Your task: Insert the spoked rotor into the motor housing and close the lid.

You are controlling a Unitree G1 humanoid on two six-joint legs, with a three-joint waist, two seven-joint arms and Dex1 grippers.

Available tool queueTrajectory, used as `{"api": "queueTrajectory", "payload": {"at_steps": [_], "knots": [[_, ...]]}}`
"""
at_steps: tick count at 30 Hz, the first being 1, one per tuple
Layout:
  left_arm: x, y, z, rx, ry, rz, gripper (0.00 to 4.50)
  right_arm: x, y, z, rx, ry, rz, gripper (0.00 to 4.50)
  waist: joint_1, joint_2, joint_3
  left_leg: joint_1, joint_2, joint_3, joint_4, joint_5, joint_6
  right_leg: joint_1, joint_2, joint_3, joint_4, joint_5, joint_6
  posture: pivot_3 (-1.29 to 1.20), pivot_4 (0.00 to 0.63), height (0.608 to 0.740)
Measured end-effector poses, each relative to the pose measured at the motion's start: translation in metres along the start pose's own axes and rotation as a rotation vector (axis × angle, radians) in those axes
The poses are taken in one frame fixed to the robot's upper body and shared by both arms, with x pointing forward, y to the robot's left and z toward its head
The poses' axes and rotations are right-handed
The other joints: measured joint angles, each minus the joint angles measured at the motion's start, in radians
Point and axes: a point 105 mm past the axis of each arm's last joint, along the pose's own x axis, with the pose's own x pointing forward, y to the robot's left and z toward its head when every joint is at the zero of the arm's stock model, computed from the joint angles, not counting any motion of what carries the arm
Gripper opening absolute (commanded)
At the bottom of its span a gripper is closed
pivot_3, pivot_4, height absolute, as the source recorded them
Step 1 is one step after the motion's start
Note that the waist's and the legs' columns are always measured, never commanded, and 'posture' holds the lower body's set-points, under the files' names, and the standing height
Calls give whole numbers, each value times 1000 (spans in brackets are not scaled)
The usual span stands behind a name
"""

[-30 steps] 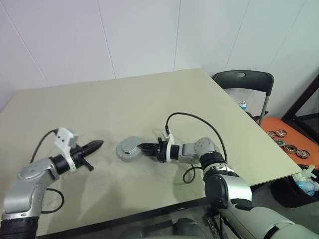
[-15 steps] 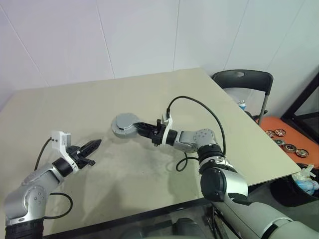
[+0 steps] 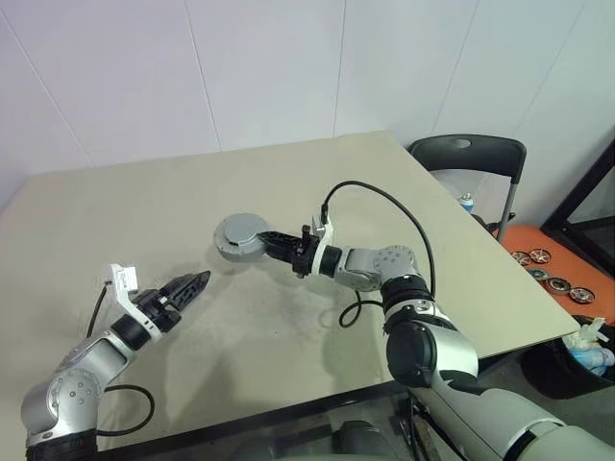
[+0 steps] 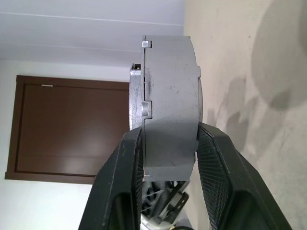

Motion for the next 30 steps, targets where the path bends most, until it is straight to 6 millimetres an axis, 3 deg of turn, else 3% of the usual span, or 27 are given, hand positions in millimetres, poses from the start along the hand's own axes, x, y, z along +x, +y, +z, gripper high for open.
{"api": "queueTrajectory", "payload": {"at_steps": [7,12,18,24,30], "knots": [[45,-22,35,-149,-197,-84,3465,1,-3,-2,-9,10,-20,1248,-2,-2,-1,0,0,0,3,0,0,1,0,0,1,1,1,0,0,740],[55,-29,35,-213,-219,-107,3465,0,-5,-1,-19,9,-35,1248,-2,-2,-1,0,0,1,3,1,-3,0,0,0,0,1,1,0,0,740],[54,-28,34,-241,-221,-102,3465,0,-5,1,-25,0,-39,1248,-1,-2,-1,-1,0,1,3,1,-2,1,0,0,0,1,1,0,0,740],[34,-10,41,-310,-295,-24,3465,-2,-7,3,-34,-2,-54,1248,0,-2,-1,-1,0,1,3,1,-1,1,0,0,0,1,0,0,0,740],[24,0,12,-416,-262,64,3465,-3,-11,3,-36,-2,-74,1248,4,-3,0,-1,0,1,5,0,0,2,0,0,0,1,0,0,0,740]]}}
